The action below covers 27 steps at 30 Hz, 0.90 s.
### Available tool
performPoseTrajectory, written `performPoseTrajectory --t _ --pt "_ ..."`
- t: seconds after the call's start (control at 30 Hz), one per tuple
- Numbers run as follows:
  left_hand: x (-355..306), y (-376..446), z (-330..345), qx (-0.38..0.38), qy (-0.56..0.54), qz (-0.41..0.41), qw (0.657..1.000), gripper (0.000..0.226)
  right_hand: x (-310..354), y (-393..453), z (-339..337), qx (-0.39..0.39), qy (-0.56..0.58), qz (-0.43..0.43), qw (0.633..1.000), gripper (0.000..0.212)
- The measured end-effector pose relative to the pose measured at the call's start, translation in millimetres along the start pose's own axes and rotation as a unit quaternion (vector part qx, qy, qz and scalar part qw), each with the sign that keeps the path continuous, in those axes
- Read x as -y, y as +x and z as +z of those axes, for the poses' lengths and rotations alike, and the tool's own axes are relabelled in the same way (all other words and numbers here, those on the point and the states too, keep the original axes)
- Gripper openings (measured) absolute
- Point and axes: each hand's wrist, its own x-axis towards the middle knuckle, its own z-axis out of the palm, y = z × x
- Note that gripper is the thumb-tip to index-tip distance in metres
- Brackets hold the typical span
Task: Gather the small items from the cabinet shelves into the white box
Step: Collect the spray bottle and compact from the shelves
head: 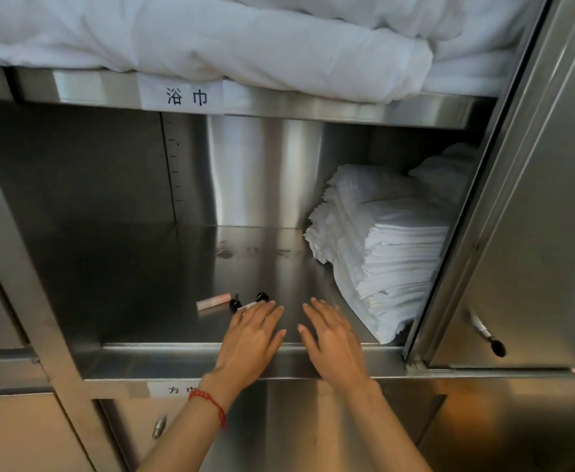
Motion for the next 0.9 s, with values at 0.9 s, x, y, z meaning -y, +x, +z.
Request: performPoseTrajectory --t 0.9 --pt "-80.3 67.7 36.0 0.044 -0.191 0.286 0.938 0.046 -30.5 -63.9 -73.2 -0.021 -0.183 0.307 0.934 0.046"
